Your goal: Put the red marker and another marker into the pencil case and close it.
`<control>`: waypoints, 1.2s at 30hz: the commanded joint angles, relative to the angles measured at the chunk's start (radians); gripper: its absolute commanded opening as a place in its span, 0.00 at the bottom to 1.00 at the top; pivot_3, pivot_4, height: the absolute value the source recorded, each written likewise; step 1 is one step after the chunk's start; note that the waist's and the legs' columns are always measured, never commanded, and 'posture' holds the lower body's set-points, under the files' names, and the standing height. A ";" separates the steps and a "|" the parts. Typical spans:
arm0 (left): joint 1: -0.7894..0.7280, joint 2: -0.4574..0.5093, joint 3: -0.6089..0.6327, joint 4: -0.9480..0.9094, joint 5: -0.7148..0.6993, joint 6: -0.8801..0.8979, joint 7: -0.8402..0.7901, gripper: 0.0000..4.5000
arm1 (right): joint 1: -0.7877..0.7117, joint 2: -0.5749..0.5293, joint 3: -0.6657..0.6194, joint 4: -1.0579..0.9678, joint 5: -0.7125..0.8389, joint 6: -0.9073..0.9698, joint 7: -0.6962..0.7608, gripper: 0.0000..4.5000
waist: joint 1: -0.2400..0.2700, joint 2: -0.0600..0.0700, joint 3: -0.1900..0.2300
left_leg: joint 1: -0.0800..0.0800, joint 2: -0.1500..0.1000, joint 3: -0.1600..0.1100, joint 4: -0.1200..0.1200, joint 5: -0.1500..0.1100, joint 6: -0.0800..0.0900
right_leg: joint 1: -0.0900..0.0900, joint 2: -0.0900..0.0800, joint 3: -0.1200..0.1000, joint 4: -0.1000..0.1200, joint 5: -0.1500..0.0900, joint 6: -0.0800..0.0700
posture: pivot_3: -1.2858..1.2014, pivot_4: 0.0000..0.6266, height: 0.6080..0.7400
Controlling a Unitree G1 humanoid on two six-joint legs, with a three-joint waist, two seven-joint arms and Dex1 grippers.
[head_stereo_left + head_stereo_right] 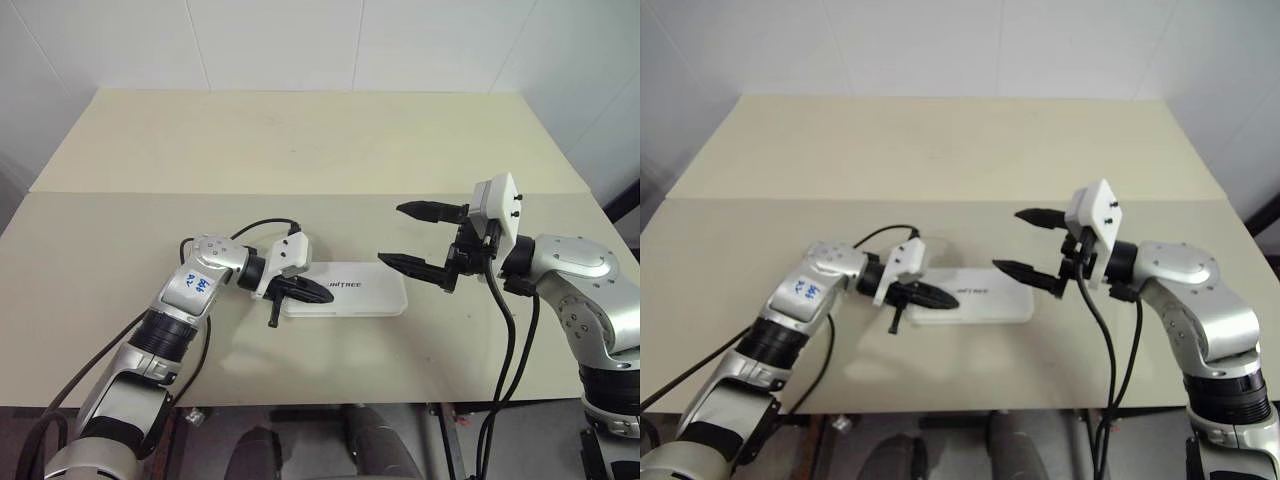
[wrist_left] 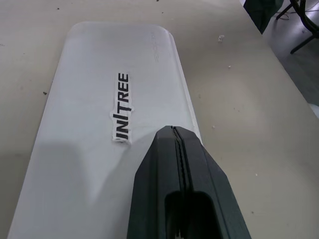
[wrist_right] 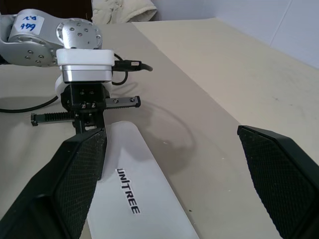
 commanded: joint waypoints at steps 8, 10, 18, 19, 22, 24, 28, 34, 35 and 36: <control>0.029 0.107 0.287 -0.177 -0.274 0.086 -0.037 0.00 | -0.003 -0.033 -0.019 0.015 -0.003 -0.005 0.028 1.00 | -0.004 0.000 0.000 | 0.000 0.001 0.000 -0.001 0.000 0.000 | -0.001 0.000 -0.001 0.000 0.000 0.000 | 0.52 0.24 1.00; 0.044 0.150 0.357 -0.178 -0.305 0.111 -0.010 0.09 | -0.007 -0.040 -0.028 0.042 -0.020 -0.029 0.035 1.00 | -0.004 0.000 0.000 | 0.000 0.001 0.000 -0.001 0.000 0.000 | 0.000 0.000 0.000 0.000 0.000 0.000 | 0.52 0.24 1.00; 0.198 0.302 0.551 -0.191 -0.339 0.113 0.034 0.64 | 0.025 -0.106 -0.032 0.102 -0.134 -0.188 0.083 1.00 | -0.004 0.000 0.001 | 0.000 0.001 0.000 -0.002 0.000 0.000 | -0.001 -0.001 -0.001 -0.002 -0.001 -0.001 | 0.52 0.24 1.00; 0.213 0.312 0.561 -0.185 -0.333 0.101 0.039 0.72 | 0.029 -0.113 -0.034 0.114 -0.146 -0.210 0.091 1.00 | -0.004 0.000 0.001 | 0.000 0.001 0.000 -0.003 0.000 0.000 | -0.001 -0.001 -0.001 -0.002 -0.001 -0.001 | 0.52 0.24 1.00; 0.254 0.337 0.587 -0.220 -0.348 0.117 0.061 0.94 | 0.043 -0.140 -0.062 0.152 -0.144 -0.239 0.121 1.00 | -0.002 0.000 0.001 | 0.000 0.001 0.000 -0.003 0.000 0.000 | -0.001 -0.001 -0.002 -0.002 -0.001 -0.002 | 0.52 0.24 1.00; 0.275 0.342 0.600 -0.249 -0.358 0.123 0.078 0.99 | 0.053 -0.159 -0.085 0.174 -0.143 -0.254 0.138 1.00 | 0.000 0.000 0.001 | 0.000 0.001 0.000 -0.002 0.000 0.000 | 0.000 -0.001 -0.002 -0.002 -0.001 -0.002 | 0.52 0.24 1.00; 0.286 0.346 0.598 -0.225 -0.333 0.068 0.089 0.99 | 0.087 -0.193 -0.111 0.159 -0.133 -0.258 0.164 1.00 | 0.000 0.000 0.001 | 0.000 0.000 0.001 -0.002 0.000 0.000 | 0.000 -0.002 -0.002 -0.002 -0.001 -0.001 | 0.52 0.24 1.00; 0.280 0.343 0.563 -0.222 -0.326 0.052 0.099 0.99 | 0.139 -0.190 -0.105 0.119 -0.137 -0.254 0.150 1.00 | -0.006 0.000 0.001 | 0.001 0.001 0.001 -0.003 0.000 0.000 | 0.000 -0.001 -0.001 -0.001 -0.001 -0.002 | 0.52 0.24 1.00; 0.286 0.346 0.558 -0.226 -0.330 0.064 0.097 0.99 | 0.133 -0.185 -0.097 0.119 -0.138 -0.249 0.145 1.00 | -0.007 0.000 0.001 | 0.001 0.001 0.002 -0.002 0.000 0.000 | 0.000 -0.001 -0.001 -0.001 -0.001 -0.002 | 0.52 0.24 1.00; 0.290 0.347 0.554 -0.229 -0.330 0.062 0.097 0.99 | 0.124 -0.181 -0.086 0.125 -0.139 -0.249 0.146 1.00 | -0.007 0.000 0.001 | 0.002 0.001 0.002 -0.002 0.000 0.000 | 0.000 -0.001 -0.001 -0.001 -0.001 -0.002 | 0.52 0.24 1.00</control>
